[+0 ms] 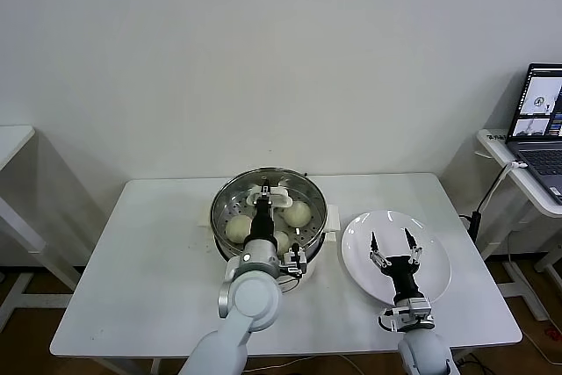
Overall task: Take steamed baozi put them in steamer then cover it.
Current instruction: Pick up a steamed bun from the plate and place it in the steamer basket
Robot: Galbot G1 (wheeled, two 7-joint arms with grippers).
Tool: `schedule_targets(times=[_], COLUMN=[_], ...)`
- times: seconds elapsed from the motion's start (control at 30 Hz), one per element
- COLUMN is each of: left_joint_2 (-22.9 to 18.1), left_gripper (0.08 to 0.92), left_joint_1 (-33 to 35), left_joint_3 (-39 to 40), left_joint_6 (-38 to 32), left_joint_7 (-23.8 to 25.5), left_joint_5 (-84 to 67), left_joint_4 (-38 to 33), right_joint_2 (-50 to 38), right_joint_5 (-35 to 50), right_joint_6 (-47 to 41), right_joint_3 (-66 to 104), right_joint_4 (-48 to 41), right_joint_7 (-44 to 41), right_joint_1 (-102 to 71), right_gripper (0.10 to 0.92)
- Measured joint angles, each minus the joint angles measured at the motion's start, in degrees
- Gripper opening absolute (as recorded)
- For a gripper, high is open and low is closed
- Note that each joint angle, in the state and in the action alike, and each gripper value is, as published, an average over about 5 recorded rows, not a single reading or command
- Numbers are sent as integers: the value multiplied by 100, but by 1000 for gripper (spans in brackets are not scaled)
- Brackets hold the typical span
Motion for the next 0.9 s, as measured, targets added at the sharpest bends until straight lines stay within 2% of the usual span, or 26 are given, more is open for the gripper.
schedule_targets(times=[0.7,0.8,0.9], left_joint_2=[-81,-87,-84], left_gripper=[196,229,308], left_joint_1=[90,114,146], left_joint_3=[-105,-114,-115], left_joint_6=[-96,-97,-97], left_joint_7=[-108,-126,-135], left_joint_5=[61,58,57], left_joint_4=[98,83,47], right_joint_2=[-5,-7,-10], right_joint_5=[-3,-1,0], right_joint_6=[3,3,3], right_joint_3=[-1,1,2], right_joint_4=[3,5,6], right_joint_7=[-2,-2,-1], right_joint_1=[17,17,17], right_gripper=[823,823,823])
